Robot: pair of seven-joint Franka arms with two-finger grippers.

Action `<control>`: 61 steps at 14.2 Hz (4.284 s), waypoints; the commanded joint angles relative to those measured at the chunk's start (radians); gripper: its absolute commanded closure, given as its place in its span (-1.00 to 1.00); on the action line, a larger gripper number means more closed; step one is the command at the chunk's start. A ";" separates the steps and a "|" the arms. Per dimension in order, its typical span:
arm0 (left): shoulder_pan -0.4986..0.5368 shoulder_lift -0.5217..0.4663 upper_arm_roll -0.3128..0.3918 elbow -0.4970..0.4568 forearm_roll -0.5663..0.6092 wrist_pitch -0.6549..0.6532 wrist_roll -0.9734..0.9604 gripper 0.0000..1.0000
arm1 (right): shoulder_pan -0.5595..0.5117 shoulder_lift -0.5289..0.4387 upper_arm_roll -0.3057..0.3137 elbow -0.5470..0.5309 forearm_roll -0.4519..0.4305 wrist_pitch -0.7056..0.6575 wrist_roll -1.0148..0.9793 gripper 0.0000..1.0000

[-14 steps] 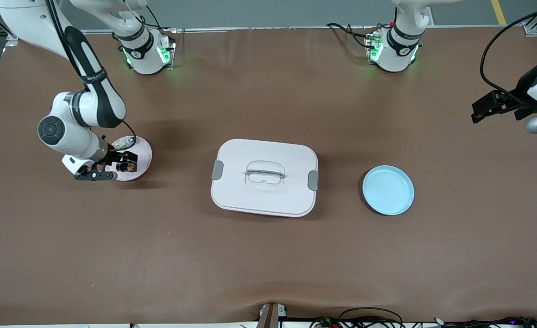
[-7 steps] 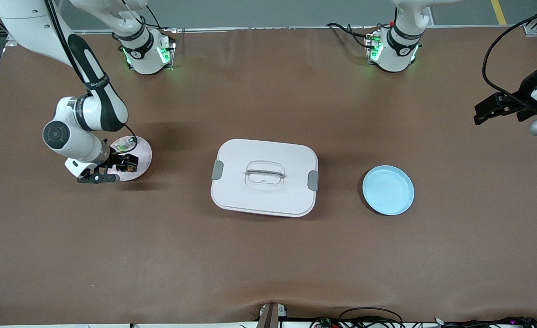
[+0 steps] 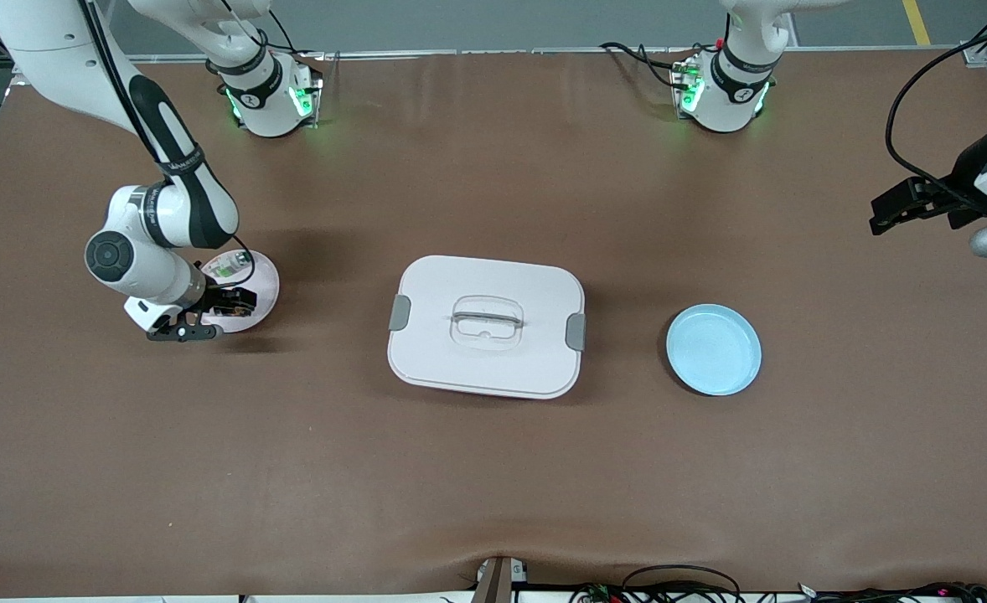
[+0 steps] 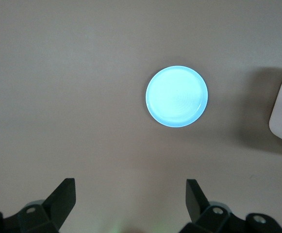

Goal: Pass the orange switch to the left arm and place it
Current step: 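Lower the right gripper onto the orange switch on the white plate and grasp it, then lift the switch with the right gripper and carry it over the white box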

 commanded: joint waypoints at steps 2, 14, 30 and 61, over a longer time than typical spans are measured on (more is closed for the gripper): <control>0.003 0.008 0.002 0.022 -0.015 -0.005 0.016 -1.00 | -0.012 0.041 0.002 0.016 -0.017 0.028 0.001 -1.00; -0.004 0.008 -0.003 0.008 -0.018 -0.012 0.019 -1.00 | -0.010 0.040 0.002 0.019 -0.017 0.029 -0.002 0.62; -0.007 0.003 -0.007 0.014 -0.012 -0.009 0.017 -1.00 | 0.141 -0.057 0.011 0.600 0.005 -0.964 0.255 0.62; -0.008 0.002 -0.102 0.008 -0.134 -0.031 -0.085 -1.00 | 0.692 0.112 0.009 0.971 1.022 -0.273 1.507 0.62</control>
